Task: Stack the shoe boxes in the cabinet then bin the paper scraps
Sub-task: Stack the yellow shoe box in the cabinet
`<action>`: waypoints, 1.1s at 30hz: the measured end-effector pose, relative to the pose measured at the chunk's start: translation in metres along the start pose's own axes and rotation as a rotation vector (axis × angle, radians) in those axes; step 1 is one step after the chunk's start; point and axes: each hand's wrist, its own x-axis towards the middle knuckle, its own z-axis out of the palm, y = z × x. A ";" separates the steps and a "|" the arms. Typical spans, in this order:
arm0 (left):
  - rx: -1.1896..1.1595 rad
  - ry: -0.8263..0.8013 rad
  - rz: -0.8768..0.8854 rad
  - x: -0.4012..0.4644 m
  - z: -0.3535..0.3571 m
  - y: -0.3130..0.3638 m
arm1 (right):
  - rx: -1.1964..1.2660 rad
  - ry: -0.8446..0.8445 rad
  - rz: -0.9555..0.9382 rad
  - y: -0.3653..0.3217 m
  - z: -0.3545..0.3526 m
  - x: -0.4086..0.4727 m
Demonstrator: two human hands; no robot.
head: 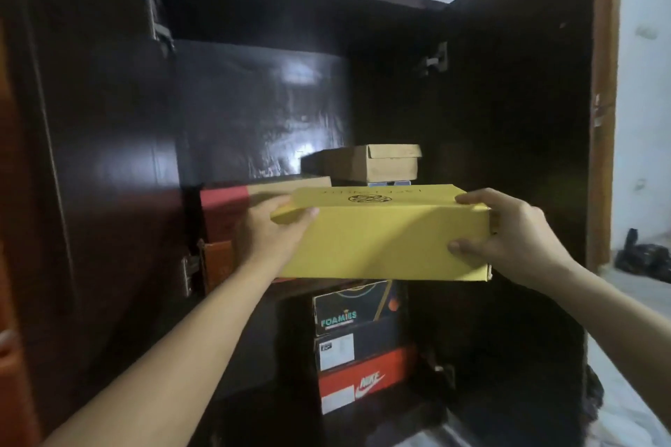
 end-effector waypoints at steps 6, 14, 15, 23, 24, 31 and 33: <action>-0.028 0.239 -0.039 0.056 -0.023 0.017 | 0.080 0.064 -0.126 -0.039 0.025 0.079; 0.004 0.268 -0.045 0.144 -0.020 0.013 | 0.120 0.104 -0.110 -0.074 0.103 0.186; 0.036 0.251 -0.040 0.153 -0.018 0.007 | 0.095 0.095 -0.088 -0.075 0.114 0.196; 0.173 0.181 -0.016 0.204 -0.013 -0.047 | 0.077 0.089 -0.076 -0.081 0.182 0.250; 0.191 0.168 -0.019 0.207 -0.014 -0.050 | 0.095 0.114 -0.075 -0.081 0.189 0.253; 0.322 0.112 -0.070 0.208 -0.016 -0.080 | 0.183 0.104 0.017 -0.073 0.229 0.254; 0.302 0.144 -0.058 0.208 -0.018 -0.084 | 0.183 0.084 -0.008 -0.073 0.235 0.251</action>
